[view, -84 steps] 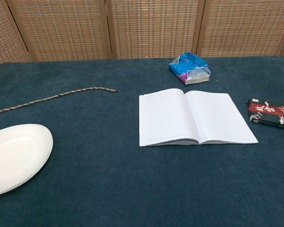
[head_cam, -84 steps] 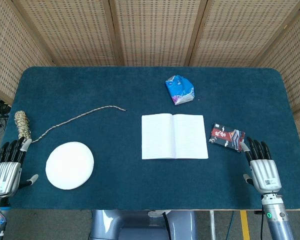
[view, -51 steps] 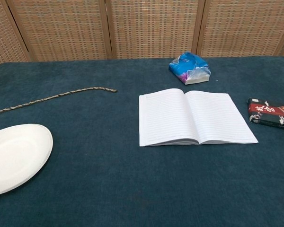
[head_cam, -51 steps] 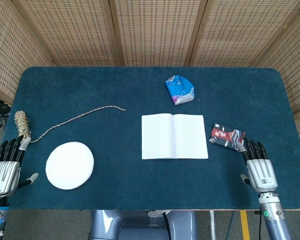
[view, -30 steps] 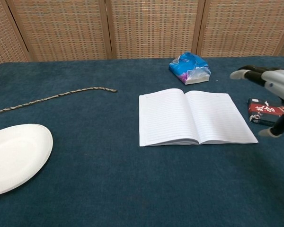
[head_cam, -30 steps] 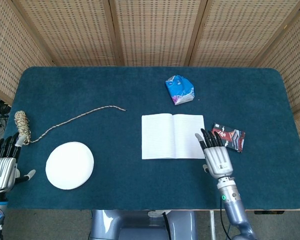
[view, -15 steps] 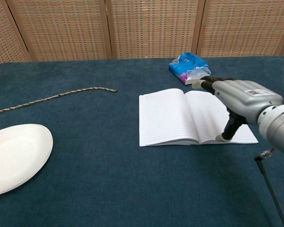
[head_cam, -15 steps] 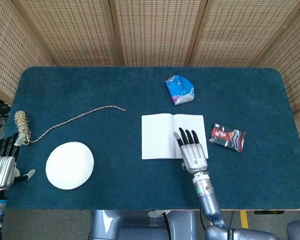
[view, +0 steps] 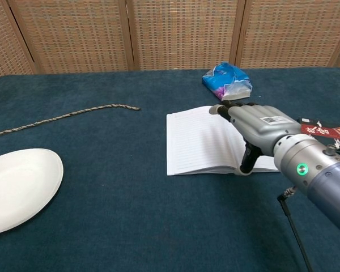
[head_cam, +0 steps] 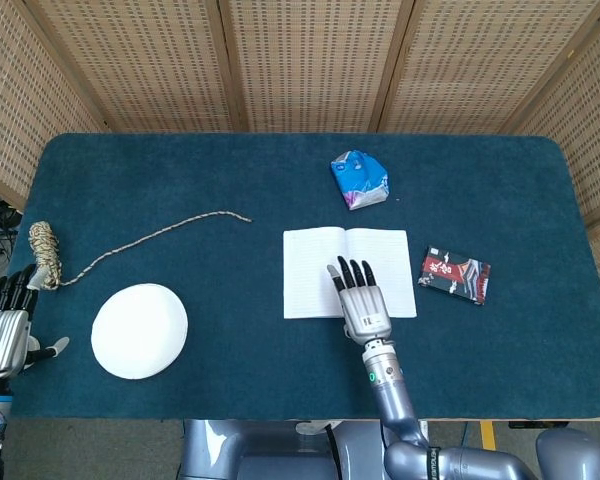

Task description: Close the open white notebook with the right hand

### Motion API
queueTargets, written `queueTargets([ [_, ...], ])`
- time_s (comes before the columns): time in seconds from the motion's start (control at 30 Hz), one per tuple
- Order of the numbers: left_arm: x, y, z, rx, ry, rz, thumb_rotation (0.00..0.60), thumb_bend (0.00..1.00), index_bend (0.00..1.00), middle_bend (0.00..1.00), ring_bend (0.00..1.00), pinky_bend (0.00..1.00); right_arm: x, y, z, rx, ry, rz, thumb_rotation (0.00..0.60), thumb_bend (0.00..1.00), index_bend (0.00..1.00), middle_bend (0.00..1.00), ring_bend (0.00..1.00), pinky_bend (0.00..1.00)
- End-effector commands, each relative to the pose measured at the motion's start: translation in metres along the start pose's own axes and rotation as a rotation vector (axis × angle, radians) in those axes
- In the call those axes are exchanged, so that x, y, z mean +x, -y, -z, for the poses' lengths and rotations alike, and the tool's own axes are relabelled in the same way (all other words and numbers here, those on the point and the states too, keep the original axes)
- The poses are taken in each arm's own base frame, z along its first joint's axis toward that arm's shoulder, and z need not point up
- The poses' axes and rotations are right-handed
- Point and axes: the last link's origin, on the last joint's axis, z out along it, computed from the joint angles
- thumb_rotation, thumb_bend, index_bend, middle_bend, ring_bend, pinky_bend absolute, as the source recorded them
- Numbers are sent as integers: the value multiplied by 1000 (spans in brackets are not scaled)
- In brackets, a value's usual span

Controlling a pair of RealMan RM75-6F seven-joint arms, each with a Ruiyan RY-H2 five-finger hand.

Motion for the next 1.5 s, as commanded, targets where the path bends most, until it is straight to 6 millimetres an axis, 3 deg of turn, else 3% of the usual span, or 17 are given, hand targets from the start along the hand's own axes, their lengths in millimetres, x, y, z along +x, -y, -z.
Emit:
queueTargets([
  [0.03,0,1,-1,4,0,0,600,100,0,0,0,0,-3,7,-3,8,2,-4,600,213,5,0,0,0],
  [0.4,2,1,0,0,-6,7,600,100,0,0,0,0,-16,26,-15,19,-2,-15,600,216,23,0,0,0],
  [1.0,3,1,0,1,-7,13,600,99,0,0,0,0,-27,26,-24,18,-1,-15,600,299,42,0,0,0],
  [1.5,2,1,-1,0,0,19,600,100,0,0,0,0,-34,26,-28,20,1,-23,600,303,48,0,0,0],
])
